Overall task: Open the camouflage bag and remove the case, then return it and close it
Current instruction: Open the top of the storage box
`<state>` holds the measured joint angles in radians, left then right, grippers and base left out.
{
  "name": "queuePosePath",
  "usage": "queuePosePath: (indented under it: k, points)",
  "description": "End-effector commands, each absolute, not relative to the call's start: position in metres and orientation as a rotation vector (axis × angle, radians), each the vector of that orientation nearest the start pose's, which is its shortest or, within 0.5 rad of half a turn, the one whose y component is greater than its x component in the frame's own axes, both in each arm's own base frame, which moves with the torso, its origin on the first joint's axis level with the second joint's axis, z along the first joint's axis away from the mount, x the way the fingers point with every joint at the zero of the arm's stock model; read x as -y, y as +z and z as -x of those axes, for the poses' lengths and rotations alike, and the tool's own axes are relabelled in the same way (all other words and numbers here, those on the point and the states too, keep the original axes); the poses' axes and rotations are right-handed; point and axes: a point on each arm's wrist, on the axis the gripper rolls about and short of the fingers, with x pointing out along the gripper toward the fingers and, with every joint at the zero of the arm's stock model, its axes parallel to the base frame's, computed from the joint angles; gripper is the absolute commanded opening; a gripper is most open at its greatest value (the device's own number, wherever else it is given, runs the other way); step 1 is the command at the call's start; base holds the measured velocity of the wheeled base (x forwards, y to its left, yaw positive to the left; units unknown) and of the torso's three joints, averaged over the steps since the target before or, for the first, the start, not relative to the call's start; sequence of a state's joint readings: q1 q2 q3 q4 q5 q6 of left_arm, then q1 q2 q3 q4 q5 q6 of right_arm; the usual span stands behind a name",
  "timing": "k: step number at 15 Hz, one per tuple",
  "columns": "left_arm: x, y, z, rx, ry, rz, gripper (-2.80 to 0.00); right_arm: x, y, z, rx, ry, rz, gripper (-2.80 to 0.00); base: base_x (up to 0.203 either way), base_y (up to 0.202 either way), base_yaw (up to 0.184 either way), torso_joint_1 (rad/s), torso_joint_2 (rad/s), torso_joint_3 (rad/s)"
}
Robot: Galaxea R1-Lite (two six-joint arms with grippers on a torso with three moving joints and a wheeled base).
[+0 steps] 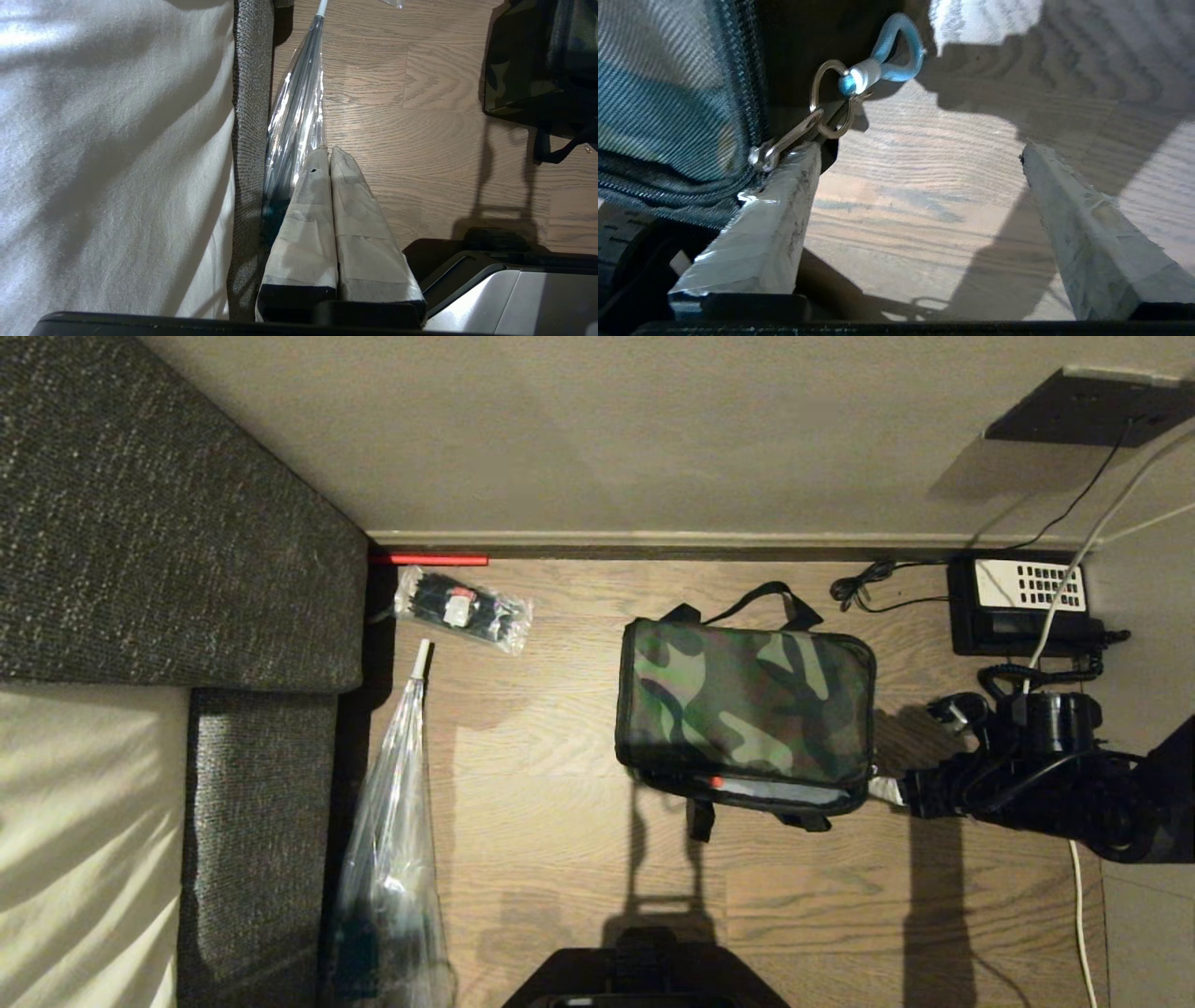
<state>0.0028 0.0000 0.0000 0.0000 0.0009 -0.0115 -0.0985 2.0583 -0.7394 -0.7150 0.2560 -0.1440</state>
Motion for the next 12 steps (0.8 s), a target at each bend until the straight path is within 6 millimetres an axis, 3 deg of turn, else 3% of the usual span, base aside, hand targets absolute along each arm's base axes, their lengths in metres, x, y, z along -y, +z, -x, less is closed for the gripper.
queuePosePath:
  k: [1,3,9,12]
  points:
    - [0.0,0.075,0.023,0.0,0.005,0.012,-2.8,0.028,0.054,-0.341,-0.582,0.196,0.039,0.0,0.0,0.0,0.0,0.0,0.0,0.0]
    - [0.0,0.075,0.023,0.0,0.005,0.012,-2.8,0.03,0.055,-0.341,-0.57,0.199,0.062,0.0,0.0,0.0,0.0,0.0,0.0,0.0]
    - [0.0,0.075,0.023,0.0,0.005,0.012,-2.8,0.031,0.047,-0.326,-0.588,0.312,0.382,0.0,0.0,0.0,0.0,0.0,0.0,0.0]
    - [0.0,0.075,0.023,0.0,0.005,0.012,-2.8,0.034,0.044,-0.32,-0.584,0.36,0.438,0.0,0.0,0.0,0.0,0.0,0.0,0.0]
